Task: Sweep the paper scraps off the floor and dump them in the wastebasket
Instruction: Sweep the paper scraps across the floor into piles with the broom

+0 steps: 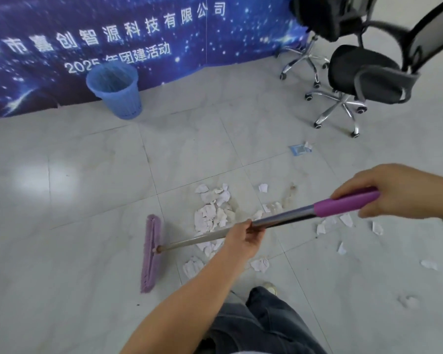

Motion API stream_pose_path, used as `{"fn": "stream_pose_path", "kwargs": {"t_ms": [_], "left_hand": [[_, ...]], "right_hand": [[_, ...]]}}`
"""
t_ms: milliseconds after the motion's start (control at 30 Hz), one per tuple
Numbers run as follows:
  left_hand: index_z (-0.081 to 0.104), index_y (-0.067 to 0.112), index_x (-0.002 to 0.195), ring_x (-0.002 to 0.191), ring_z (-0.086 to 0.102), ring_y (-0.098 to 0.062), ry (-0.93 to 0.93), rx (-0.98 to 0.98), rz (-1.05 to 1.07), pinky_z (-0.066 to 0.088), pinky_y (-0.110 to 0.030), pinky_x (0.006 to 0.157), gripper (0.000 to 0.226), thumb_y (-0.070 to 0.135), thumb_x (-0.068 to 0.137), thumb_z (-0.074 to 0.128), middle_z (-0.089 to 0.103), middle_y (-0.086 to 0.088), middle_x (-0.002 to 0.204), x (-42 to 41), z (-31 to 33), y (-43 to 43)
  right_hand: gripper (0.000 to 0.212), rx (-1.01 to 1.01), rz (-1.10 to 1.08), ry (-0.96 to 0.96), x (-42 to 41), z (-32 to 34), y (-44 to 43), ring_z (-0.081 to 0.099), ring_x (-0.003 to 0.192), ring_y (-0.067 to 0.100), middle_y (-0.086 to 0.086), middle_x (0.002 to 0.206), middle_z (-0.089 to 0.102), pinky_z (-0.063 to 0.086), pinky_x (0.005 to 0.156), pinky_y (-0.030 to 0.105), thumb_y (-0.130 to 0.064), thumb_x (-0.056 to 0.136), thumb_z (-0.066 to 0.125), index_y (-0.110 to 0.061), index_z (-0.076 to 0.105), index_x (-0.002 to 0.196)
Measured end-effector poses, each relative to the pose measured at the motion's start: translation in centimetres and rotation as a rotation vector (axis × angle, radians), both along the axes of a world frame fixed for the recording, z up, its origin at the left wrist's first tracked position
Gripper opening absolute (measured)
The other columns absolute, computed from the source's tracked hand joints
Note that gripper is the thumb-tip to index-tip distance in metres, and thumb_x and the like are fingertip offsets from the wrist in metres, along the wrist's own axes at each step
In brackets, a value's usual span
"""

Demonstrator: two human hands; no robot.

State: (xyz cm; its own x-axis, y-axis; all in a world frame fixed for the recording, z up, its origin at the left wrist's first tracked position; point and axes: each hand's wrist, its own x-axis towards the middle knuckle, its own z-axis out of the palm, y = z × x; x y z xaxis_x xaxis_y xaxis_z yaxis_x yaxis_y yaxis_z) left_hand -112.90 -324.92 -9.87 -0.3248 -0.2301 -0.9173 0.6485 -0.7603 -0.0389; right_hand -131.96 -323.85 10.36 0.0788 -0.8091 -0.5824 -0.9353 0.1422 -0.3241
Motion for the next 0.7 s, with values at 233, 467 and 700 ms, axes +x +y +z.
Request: {"fn": "stream_pose_path", "kwargs": {"t_ms": [233,467,700], "left_hand": [[0.038,0.003,0.071,0.054,0.045,-0.019,-0.279,0.167,0.109,0.043,-0.02,0.026,0.031,0.007,0.101,0.036,0.041,-0.014,0.063,10.2,-5.7,4.6],[0.038,0.001,0.069,0.059,0.038,-0.017,-0.387,0.234,0.103,0.05,-0.026,0.053,0.031,-0.001,0.099,0.032,0.04,-0.013,0.064,9.0,-8.3,10.1],[0.035,0.006,0.063,0.022,0.037,-0.015,-0.397,0.156,0.179,0.038,-0.012,0.032,0.036,-0.001,0.097,0.027,0.037,-0.011,0.036,-6.2,-10.3,12.3]], "right_hand": [[0.043,0.036,0.337,-0.077,8.9,-10.0,1.1,0.049,0.089,0.009,-0.012,0.108,0.062,0.04,0.077,0.025,-0.016,0.084,0.058,-0.039,0.056,0.12],[0.038,-0.077,0.585,-0.094,7.4,-14.5,5.2,0.054,0.086,0.021,0.0,0.095,0.06,0.03,0.055,0.023,-0.008,0.087,0.048,-0.029,0.059,0.118],[0.036,-0.127,0.633,-0.07,-7.2,-14.5,8.3,0.048,0.078,0.017,-0.002,0.098,0.064,0.027,0.053,0.02,-0.013,0.087,0.048,-0.034,0.056,0.116]]}}
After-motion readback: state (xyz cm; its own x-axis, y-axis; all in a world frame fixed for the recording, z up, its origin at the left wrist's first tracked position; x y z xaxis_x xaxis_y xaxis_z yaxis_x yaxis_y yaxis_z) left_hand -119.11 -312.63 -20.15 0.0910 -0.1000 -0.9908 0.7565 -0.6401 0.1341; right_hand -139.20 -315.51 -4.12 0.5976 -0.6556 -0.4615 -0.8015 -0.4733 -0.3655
